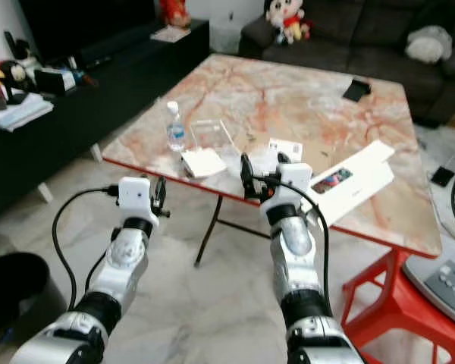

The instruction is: Picking trash to rubbish bin

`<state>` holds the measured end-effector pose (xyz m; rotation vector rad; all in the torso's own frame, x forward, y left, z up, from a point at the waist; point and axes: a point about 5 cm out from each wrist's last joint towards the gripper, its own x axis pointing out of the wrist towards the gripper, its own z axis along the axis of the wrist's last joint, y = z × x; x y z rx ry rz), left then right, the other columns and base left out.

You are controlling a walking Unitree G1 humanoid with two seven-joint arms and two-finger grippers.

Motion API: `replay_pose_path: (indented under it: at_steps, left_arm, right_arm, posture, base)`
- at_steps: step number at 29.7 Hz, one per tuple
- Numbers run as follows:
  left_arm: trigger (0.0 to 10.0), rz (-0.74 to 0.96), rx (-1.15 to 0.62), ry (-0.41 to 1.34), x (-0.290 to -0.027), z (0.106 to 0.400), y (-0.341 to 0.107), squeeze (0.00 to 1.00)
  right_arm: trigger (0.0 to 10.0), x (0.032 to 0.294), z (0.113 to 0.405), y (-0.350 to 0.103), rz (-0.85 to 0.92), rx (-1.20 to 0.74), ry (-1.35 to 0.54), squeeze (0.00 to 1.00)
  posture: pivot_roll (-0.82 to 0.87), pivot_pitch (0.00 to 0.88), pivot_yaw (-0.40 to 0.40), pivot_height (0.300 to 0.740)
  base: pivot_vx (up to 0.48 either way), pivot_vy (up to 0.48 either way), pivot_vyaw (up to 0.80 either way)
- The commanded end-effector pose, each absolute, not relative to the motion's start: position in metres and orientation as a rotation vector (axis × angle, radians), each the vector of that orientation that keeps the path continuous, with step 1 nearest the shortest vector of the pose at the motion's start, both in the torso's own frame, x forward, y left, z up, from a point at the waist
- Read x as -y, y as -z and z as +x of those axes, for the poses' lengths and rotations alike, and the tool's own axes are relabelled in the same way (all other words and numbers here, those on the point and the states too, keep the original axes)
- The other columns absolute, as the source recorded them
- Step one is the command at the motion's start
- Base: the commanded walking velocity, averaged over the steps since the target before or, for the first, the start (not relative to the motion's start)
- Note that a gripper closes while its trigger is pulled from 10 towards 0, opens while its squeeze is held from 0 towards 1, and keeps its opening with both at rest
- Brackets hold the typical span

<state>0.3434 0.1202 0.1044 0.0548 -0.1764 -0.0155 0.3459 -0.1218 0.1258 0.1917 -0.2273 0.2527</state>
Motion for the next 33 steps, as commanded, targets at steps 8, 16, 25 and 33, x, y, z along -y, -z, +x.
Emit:
replay_pose_path:
  at_steps: [8,16,25,33]
  left_arm:
    - [10.0,0.054,0.182,0.015,-0.1189,0.345,-0.1075,0.0]
    - [10.0,0.053,0.184,0.017,-0.1186,0.3452,-0.108,0.0]
    - [10.0,0.052,0.182,0.015,-0.118,0.3448,-0.1074,0.0]
    - [10.0,0.051,0.183,0.016,-0.1178,0.3444,-0.1071,0.0]
  right_arm:
    - [10.0,0.1246,0.3482,-0.1292,0.203,0.228,-0.247,0.0]
    - [10.0,0.1244,0.3477,-0.1301,0.172,0.237,-0.253,0.0]
    - [10.0,0.1249,0.3473,-0.1296,0.188,0.234,-0.253,0.0]
    - [10.0,0.1248,0.3473,-0.1288,0.193,0.23,-0.25,0.0]
  posture:
    - [-0.1,0.023,-0.046,0.74]
    - [-0.1,0.023,-0.044,0.74]
    - [-0.1,0.025,-0.047,0.74]
    - [-0.1,0.025,-0.047,0.74]
  base:
    - [0.293,0.0,0.0]
    - [0.292,0.0,0.27]
    - [0.293,0.0,0.18]
    - [0.292,0.0,0.0]
